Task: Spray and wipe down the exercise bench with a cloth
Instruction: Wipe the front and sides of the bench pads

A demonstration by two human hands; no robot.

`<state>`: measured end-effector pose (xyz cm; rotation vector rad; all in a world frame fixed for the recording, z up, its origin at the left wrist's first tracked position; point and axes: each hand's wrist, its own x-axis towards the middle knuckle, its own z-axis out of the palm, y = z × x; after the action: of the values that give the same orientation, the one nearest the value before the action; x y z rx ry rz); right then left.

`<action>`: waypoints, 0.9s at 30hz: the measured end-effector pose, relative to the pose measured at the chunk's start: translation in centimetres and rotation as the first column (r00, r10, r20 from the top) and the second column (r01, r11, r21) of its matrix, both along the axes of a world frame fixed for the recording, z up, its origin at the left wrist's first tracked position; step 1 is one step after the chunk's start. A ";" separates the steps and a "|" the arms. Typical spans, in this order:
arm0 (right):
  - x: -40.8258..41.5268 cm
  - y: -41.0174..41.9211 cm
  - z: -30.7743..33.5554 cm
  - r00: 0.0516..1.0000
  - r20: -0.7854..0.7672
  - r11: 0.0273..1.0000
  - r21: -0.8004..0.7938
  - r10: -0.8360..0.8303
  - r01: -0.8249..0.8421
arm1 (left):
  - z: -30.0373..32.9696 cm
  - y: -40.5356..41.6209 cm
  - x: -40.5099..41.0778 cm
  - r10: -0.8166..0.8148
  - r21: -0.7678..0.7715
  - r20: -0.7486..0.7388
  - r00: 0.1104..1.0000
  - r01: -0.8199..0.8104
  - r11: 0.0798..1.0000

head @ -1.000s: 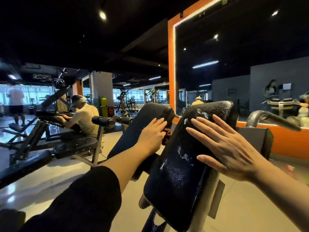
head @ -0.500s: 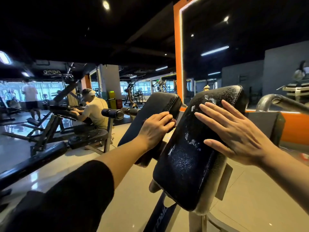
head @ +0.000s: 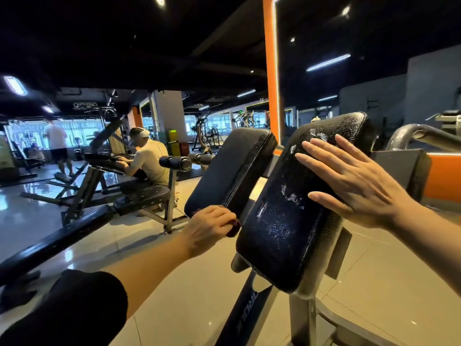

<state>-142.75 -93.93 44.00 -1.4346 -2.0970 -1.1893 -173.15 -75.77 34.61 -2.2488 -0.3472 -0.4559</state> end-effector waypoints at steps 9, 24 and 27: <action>0.1 -0.1 0.0 1.000 -0.007 1.000 -0.009 0.016 -0.016 | 0.2 0.5 1.9 0.159 -0.012 0.093 0.983 -0.158 0.987; 0.1 -0.1 -0.1 1.000 -0.004 1.000 -0.012 0.005 -0.005 | 13.0 3.1 11.5 0.114 -0.076 0.587 0.801 -0.085 0.993; 0.1 0.1 -0.1 1.000 0.003 1.000 0.018 0.011 -0.012 | 13.5 4.9 14.0 0.217 -0.141 0.551 0.806 -0.166 0.976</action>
<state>-142.68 -93.86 43.92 -1.4120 -2.0889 -1.2034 -159.17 -70.86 48.11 -2.0880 -0.9083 -1.0167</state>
